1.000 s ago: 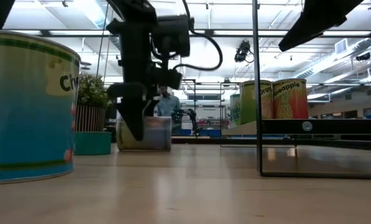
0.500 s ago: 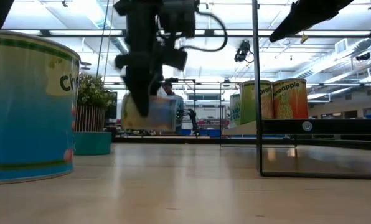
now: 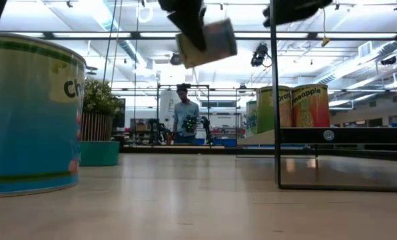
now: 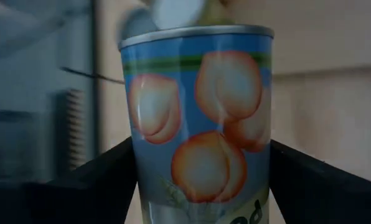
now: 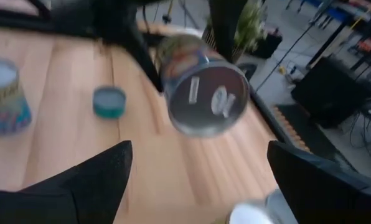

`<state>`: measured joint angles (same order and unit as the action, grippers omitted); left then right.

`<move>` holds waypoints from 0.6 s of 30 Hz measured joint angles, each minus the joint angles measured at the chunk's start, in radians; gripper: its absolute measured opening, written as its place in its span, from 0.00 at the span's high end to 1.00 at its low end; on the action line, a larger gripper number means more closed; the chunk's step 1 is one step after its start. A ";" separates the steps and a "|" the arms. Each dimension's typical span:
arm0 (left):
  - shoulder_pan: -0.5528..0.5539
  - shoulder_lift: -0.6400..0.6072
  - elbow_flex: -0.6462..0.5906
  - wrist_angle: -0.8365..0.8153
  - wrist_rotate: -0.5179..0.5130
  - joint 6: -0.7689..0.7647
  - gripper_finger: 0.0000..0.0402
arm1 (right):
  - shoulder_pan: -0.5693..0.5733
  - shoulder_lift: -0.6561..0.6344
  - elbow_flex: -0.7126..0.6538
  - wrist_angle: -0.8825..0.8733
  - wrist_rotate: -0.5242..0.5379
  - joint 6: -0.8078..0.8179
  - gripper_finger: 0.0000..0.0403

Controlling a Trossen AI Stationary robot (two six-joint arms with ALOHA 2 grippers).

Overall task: Pick and place cans onto a shelf
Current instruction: Put the canned peaches on the shelf

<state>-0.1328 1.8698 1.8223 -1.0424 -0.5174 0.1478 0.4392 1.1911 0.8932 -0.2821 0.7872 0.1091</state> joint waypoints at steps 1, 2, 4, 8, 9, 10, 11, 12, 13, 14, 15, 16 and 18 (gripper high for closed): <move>-0.016 0.000 0.001 0.015 -0.056 0.012 0.22 | -0.009 0.000 0.000 0.032 0.002 -0.016 0.05; -0.030 0.000 0.001 0.023 -0.109 0.018 0.22 | -0.016 0.000 0.000 0.064 0.004 -0.040 0.04; -0.052 0.000 0.001 0.026 -0.204 0.022 0.22 | -0.024 0.000 0.000 0.142 0.003 -0.092 0.03; -0.078 0.009 0.000 0.065 -0.366 0.022 0.22 | -0.039 0.000 0.000 0.296 0.000 -0.166 0.02; -0.085 0.010 0.000 0.078 -0.380 0.026 0.22 | -0.047 0.000 0.000 0.315 -0.002 -0.171 0.02; -0.090 0.010 0.000 0.099 -0.391 0.038 0.22 | -0.056 0.001 0.000 0.330 -0.006 -0.173 0.02; -0.096 0.010 0.000 0.122 -0.403 0.047 0.22 | -0.066 0.001 0.000 0.347 -0.015 -0.173 0.02; -0.101 0.010 0.000 0.140 -0.418 0.059 0.22 | -0.075 0.002 0.000 0.364 -0.022 -0.173 0.02; -0.106 0.010 0.000 0.156 -0.430 0.075 0.22 | -0.081 0.002 0.000 0.376 -0.022 -0.173 0.02; -0.110 0.010 0.000 0.173 -0.440 0.088 0.22 | -0.086 0.002 0.000 0.383 -0.023 -0.173 0.02; -0.115 0.010 0.000 0.191 -0.448 0.102 0.22 | -0.091 0.002 0.000 0.387 -0.026 -0.173 0.02; -0.119 0.010 0.000 0.206 -0.456 0.120 0.22 | -0.096 0.002 0.000 0.391 -0.027 -0.173 0.02; -0.126 0.010 0.000 0.230 -0.477 0.151 0.22 | -0.107 0.002 0.000 0.408 -0.027 -0.172 0.02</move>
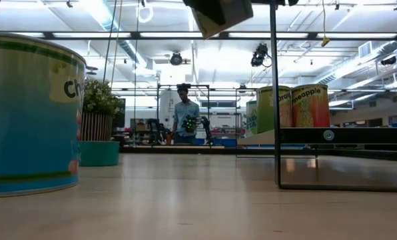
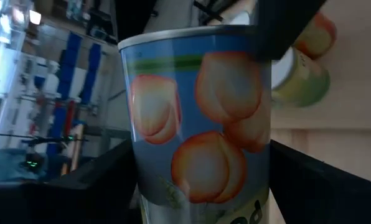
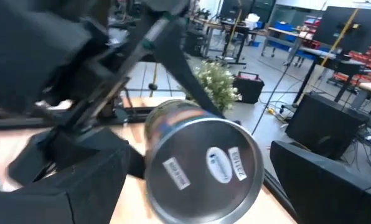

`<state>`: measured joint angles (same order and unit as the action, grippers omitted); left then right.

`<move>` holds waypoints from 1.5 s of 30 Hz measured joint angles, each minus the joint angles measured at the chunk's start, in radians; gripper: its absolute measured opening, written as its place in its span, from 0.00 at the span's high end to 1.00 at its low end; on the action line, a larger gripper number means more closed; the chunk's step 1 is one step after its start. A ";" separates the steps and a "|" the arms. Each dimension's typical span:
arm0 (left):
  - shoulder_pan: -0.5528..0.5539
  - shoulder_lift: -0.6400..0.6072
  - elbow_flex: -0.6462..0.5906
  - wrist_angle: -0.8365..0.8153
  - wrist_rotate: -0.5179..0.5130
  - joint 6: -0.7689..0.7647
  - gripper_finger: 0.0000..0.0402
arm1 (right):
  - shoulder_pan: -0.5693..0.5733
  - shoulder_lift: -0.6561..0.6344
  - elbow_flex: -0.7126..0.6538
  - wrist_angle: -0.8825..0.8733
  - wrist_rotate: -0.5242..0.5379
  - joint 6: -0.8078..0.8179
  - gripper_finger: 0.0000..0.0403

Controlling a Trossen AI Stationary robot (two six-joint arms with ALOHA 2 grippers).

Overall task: Pick and place cans onto a shelf
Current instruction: Put the canned peaches on the shelf

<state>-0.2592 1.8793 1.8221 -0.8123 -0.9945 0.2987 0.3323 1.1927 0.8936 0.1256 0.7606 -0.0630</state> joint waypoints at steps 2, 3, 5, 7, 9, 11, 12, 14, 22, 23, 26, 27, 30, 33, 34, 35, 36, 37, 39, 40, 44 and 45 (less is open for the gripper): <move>-0.008 0.000 0.000 0.024 -0.029 0.027 0.22 | -0.004 0.000 0.000 0.013 0.001 0.000 0.02; -0.010 0.000 0.000 0.036 -0.039 0.039 0.22 | -0.004 0.000 0.000 0.020 0.002 -0.001 0.02; -0.016 0.000 0.000 0.056 -0.045 0.059 0.22 | -0.003 0.000 0.000 0.044 0.005 -0.016 0.02; -0.025 0.000 0.000 0.079 -0.056 0.083 0.22 | -0.002 0.000 0.000 0.053 0.020 -0.035 0.02; -0.035 0.000 0.000 0.095 -0.080 0.111 0.22 | 0.003 0.000 0.000 0.067 0.037 -0.060 0.02; -0.043 0.000 0.000 0.107 -0.082 0.136 0.22 | 0.014 -0.002 0.000 0.069 0.046 -0.072 0.02; -0.048 0.000 0.000 0.110 -0.085 0.150 0.22 | 0.019 -0.002 0.000 0.068 0.043 -0.074 0.02; -0.056 0.000 0.000 0.128 -0.086 0.183 0.22 | 0.025 -0.002 0.000 0.068 0.042 -0.079 0.02; -0.061 0.000 -0.001 0.213 -0.087 0.309 0.22 | 0.028 -0.003 0.000 0.066 0.038 -0.080 0.06; -0.059 0.000 -0.001 0.219 -0.084 0.315 0.22 | 0.028 -0.003 0.000 0.065 0.039 -0.084 0.08; -0.057 0.000 -0.001 0.223 -0.062 0.323 0.22 | 0.027 -0.003 0.000 0.062 0.031 -0.098 0.15; -0.057 0.000 -0.001 0.223 -0.058 0.320 0.21 | 0.027 -0.003 0.000 0.062 0.031 -0.098 0.17; -0.053 -0.001 -0.001 0.222 -0.051 0.291 0.17 | 0.027 -0.003 0.000 0.062 0.031 -0.099 0.21; -0.050 -0.002 -0.001 0.233 -0.031 0.225 0.11 | 0.026 -0.003 0.000 0.050 0.044 -0.111 0.21; -0.053 -0.004 0.000 0.231 -0.032 0.211 0.09 | 0.025 -0.004 0.000 0.046 0.046 -0.112 0.21; -0.055 -0.007 0.000 0.231 -0.031 0.204 0.06 | 0.027 -0.007 0.000 0.038 0.058 -0.114 0.20; -0.059 -0.009 0.000 0.230 -0.030 0.200 0.04 | 0.031 -0.014 0.000 0.027 0.078 -0.117 0.19; -0.062 -0.011 0.000 0.229 -0.030 0.196 0.02 | 0.036 -0.024 0.000 0.012 0.100 -0.118 0.19; -0.071 -0.020 0.000 0.228 -0.032 0.186 0.02 | 0.048 -0.052 0.000 -0.008 0.128 -0.120 0.19; -0.076 -0.026 0.000 0.227 -0.043 0.181 0.02 | 0.055 -0.070 0.000 -0.023 0.131 -0.119 0.19; -0.090 -0.077 0.000 0.145 -0.032 0.042 0.02 | 0.088 -0.149 0.000 -0.132 0.129 -0.077 0.20; -0.089 -0.095 0.000 0.093 0.004 -0.034 0.02 | 0.097 -0.169 0.000 -0.170 0.128 -0.057 0.20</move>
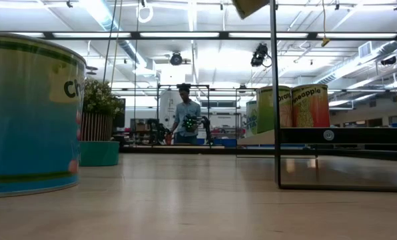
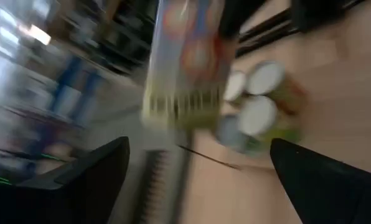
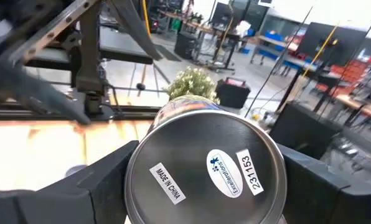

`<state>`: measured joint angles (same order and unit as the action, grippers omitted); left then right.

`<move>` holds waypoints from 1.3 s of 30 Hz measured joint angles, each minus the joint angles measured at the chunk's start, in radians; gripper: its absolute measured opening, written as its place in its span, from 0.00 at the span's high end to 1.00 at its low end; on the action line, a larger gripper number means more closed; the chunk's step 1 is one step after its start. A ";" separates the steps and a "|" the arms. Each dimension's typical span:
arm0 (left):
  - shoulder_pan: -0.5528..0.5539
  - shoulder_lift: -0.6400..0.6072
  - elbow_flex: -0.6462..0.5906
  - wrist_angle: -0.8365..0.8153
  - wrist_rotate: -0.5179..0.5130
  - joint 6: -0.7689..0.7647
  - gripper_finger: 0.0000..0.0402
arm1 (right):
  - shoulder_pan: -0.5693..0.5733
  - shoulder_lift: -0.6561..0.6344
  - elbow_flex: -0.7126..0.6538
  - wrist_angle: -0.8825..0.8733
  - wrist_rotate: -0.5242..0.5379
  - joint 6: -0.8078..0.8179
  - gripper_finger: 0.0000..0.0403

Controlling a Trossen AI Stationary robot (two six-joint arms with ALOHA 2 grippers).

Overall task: Pick and place cans onto a shelf
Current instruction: Put the canned peaches on the shelf

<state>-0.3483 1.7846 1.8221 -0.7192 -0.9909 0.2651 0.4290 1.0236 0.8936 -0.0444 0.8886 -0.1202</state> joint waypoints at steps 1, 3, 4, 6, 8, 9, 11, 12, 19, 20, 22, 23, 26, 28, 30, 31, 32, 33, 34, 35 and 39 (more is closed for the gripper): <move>0.005 -0.019 0.001 -0.058 0.044 -0.093 0.02 | 0.010 -0.019 0.000 -0.039 0.000 0.027 0.19; 0.025 -0.055 -0.014 -0.163 0.145 -0.266 0.02 | 0.034 -0.053 -0.012 -0.082 -0.004 0.073 0.19; 0.032 -0.073 -0.041 -0.188 0.184 -0.332 0.03 | 0.046 -0.067 -0.030 -0.074 -0.011 0.080 0.19; 0.043 -0.105 -0.125 -0.174 0.214 -0.406 0.03 | 0.069 -0.085 -0.083 -0.016 -0.015 0.077 0.19; 0.044 -0.136 -0.242 -0.074 0.220 -0.415 0.04 | 0.084 -0.097 -0.154 0.090 -0.016 0.052 0.19; 0.042 -0.150 -0.297 -0.013 0.228 -0.410 0.04 | 0.087 -0.100 -0.192 0.167 -0.016 0.031 0.19; 0.040 -0.178 -0.410 0.132 0.248 -0.389 0.04 | 0.091 -0.101 -0.277 0.353 -0.021 -0.023 0.19; 0.043 -0.192 -0.458 0.207 0.262 -0.382 0.04 | 0.091 -0.094 -0.319 0.460 -0.031 -0.058 0.19; 0.110 -0.250 -0.727 0.838 0.465 -0.260 0.04 | 0.056 -0.001 -0.584 1.200 -0.261 -0.185 0.19; 0.123 -0.253 -0.759 0.943 0.511 -0.229 0.04 | 0.044 0.018 -0.605 1.280 -0.303 -0.177 0.19; 0.147 -0.251 -0.809 1.143 0.607 -0.161 0.04 | 0.022 0.048 -0.626 1.393 -0.376 -0.145 0.19; 0.160 -0.246 -0.826 1.238 0.645 -0.125 0.04 | 0.009 0.062 -0.630 1.426 -0.405 -0.120 0.19; 0.192 -0.235 -0.855 1.419 0.731 -0.012 0.04 | -0.037 0.095 -0.611 1.453 -0.477 -0.044 0.19; 0.214 -0.222 -0.855 1.486 0.777 0.024 0.04 | -0.079 0.115 -0.581 1.466 -0.514 0.014 0.19; 0.236 -0.210 -0.855 1.539 0.835 0.039 0.04 | -0.128 0.140 -0.553 1.478 -0.584 0.074 0.19; 0.248 -0.203 -0.855 1.564 0.859 0.040 0.04 | -0.151 0.154 -0.541 1.492 -0.630 0.111 0.19; 0.258 -0.200 -0.855 1.577 0.881 0.040 0.04 | -0.174 0.167 -0.530 1.511 -0.672 0.148 0.19; 0.267 -0.199 -0.855 1.586 0.904 0.040 0.04 | -0.195 0.180 -0.515 1.533 -0.708 0.187 0.19; 0.275 -0.199 -0.855 1.605 0.928 0.043 0.04 | -0.215 0.193 -0.504 1.553 -0.738 0.226 0.19; 0.282 -0.199 -0.855 1.626 0.947 0.047 0.04 | -0.236 0.208 -0.496 1.571 -0.764 0.261 0.19; 0.299 -0.200 -0.855 1.680 0.997 0.051 0.04 | -0.298 0.279 -0.442 1.601 -0.879 0.383 0.19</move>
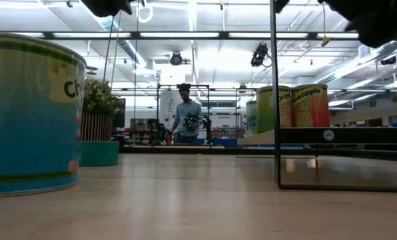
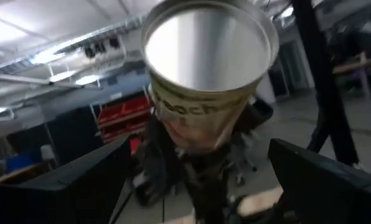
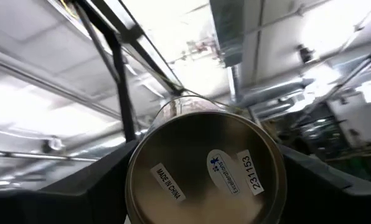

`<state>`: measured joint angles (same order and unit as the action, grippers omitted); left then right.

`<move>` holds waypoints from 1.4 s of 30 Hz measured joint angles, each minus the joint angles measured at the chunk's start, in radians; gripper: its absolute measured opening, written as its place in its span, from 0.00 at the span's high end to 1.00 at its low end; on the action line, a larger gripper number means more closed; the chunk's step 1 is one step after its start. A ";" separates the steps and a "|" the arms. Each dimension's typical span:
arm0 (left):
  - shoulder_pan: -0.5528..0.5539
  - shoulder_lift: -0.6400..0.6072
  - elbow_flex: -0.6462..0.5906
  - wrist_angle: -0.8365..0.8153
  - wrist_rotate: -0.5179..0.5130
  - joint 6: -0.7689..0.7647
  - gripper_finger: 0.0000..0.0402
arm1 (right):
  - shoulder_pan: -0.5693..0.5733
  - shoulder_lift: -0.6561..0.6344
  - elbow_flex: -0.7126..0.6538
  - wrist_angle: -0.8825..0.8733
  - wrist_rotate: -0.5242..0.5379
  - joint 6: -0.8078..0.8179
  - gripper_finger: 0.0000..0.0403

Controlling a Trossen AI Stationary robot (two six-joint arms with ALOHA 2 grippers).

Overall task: Pick and place cans onto a shelf
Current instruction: Put the canned peaches on the shelf

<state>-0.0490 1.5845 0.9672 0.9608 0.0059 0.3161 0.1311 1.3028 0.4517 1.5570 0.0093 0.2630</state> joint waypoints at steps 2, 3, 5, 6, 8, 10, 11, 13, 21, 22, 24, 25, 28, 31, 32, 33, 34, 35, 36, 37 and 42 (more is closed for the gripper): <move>0.003 0.000 0.005 0.023 0.026 -0.015 0.04 | -0.015 0.038 0.035 0.009 -0.016 0.032 0.19; 0.003 0.000 0.011 0.019 0.033 -0.016 0.04 | -0.020 0.058 0.053 0.004 -0.026 0.045 0.19; 0.003 0.000 0.018 0.017 0.045 -0.012 0.04 | -0.030 0.099 0.095 -0.001 -0.053 0.071 0.19; 0.000 0.000 0.023 0.018 0.051 -0.005 0.04 | -0.031 0.115 0.115 0.000 -0.063 0.082 0.19; -0.006 0.000 0.037 0.021 0.066 0.012 0.04 | -0.031 0.148 0.150 0.006 -0.076 0.089 0.19; -0.015 0.000 0.045 0.017 0.071 0.033 0.04 | -0.031 0.175 0.170 0.001 -0.078 0.092 0.19; -0.020 0.000 0.048 0.013 0.072 0.043 0.04 | -0.031 0.185 0.177 -0.002 -0.079 0.095 0.19; -0.029 0.000 0.048 0.024 0.069 0.066 0.04 | -0.031 0.200 0.186 0.005 -0.087 0.098 0.19; -0.039 0.000 0.049 0.079 0.076 0.089 0.06 | -0.027 0.196 0.185 0.007 -0.083 0.071 0.19; -0.039 -0.001 0.049 0.088 0.078 0.089 0.07 | -0.027 0.196 0.185 0.006 -0.083 0.070 0.19; -0.039 -0.001 0.049 0.097 0.083 0.089 0.10 | -0.027 0.196 0.185 0.005 -0.083 0.068 0.19; -0.039 -0.001 0.049 0.098 0.084 0.089 0.12 | -0.027 0.196 0.185 0.005 -0.083 0.067 0.19; -0.037 -0.001 0.049 0.098 0.085 0.087 0.18 | -0.027 0.196 0.185 0.004 -0.085 0.068 0.19; -0.037 -0.003 0.049 0.091 0.085 0.081 0.23 | -0.030 0.196 0.185 0.002 -0.106 0.074 0.17; -0.037 -0.003 0.049 0.089 0.085 0.080 0.23 | -0.032 0.196 0.185 0.000 -0.119 0.076 0.16; -0.037 -0.003 0.049 0.086 0.085 0.077 0.23 | -0.035 0.196 0.185 -0.003 -0.133 0.076 0.14; -0.037 -0.003 0.049 0.079 0.087 0.065 0.23 | -0.039 0.196 0.185 -0.007 -0.151 0.078 0.13; -0.037 -0.002 0.049 0.074 0.088 0.059 0.22 | -0.044 0.192 0.185 -0.018 -0.169 0.080 0.10; -0.037 -0.002 0.049 0.068 0.088 0.056 0.21 | -0.051 0.184 0.185 -0.043 -0.186 0.082 0.08; -0.037 -0.002 0.049 0.065 0.087 0.053 0.21 | -0.057 0.172 0.185 -0.077 -0.193 0.081 0.06; -0.038 -0.009 0.049 0.031 0.057 0.051 0.20 | -0.077 0.049 0.184 -0.349 -0.190 0.011 0.02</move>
<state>-0.0872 1.5750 1.0164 0.9918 0.0633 0.3669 0.0544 1.3515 0.6362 1.2077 -0.1804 0.2739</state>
